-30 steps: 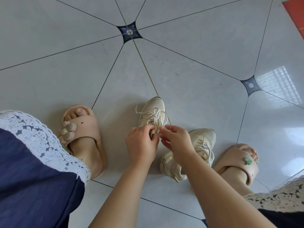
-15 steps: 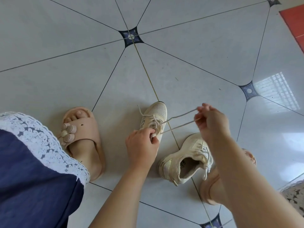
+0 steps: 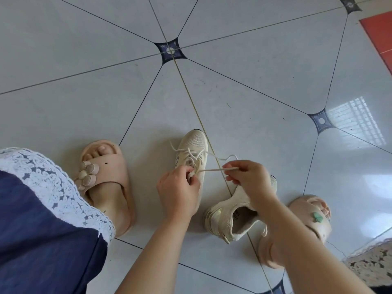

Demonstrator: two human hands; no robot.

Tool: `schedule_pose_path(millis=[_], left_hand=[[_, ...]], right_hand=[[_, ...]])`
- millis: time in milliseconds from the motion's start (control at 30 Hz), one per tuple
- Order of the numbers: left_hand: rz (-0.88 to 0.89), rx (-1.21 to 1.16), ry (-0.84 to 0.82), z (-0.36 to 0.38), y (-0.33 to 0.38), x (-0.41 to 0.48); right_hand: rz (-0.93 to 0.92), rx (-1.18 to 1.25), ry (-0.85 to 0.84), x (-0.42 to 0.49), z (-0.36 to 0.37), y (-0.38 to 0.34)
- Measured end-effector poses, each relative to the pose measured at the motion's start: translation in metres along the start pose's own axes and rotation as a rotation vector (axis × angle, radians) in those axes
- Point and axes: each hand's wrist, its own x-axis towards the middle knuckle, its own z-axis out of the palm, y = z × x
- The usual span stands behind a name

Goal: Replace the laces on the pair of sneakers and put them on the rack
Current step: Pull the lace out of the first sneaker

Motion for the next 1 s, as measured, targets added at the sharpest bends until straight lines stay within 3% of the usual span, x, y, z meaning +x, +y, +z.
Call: schedule_pose_path(millis=[33,133,233,500,667,800,900,1000], left_hand=[[-0.002,-0.005,-0.002,0.0,0.001,0.001],[0.013,-0.006,-0.031,0.001,0.002,-0.002],[0.024,-0.002,-0.027,0.001,0.003,-0.003],[0.044,0.036,-0.043,0.002,0.002,-0.002],[-0.037,0.027,-0.02,-0.001,0.0,0.002],[0.046,0.046,-0.075,-0.001,0.001,-0.004],[0.09,0.005,-0.055,-0.002,0.0,-0.006],[0.012,-0.101,-0.058,-0.004,-0.004,-0.004]], right_hand=[[0.001,0.041,-0.048,0.001,-0.01,-0.002],[-0.007,-0.201,-0.102,-0.001,-0.006,0.003],[-0.016,-0.102,-0.149,-0.011,0.024,0.011],[0.015,0.038,0.051,-0.007,0.044,0.007],[0.198,0.577,0.409,0.017,-0.032,-0.009],[0.088,0.797,0.335,0.024,-0.078,-0.031],[0.072,0.68,0.246,0.025,-0.059,-0.037],[0.052,0.307,0.161,0.016,-0.023,-0.029]])
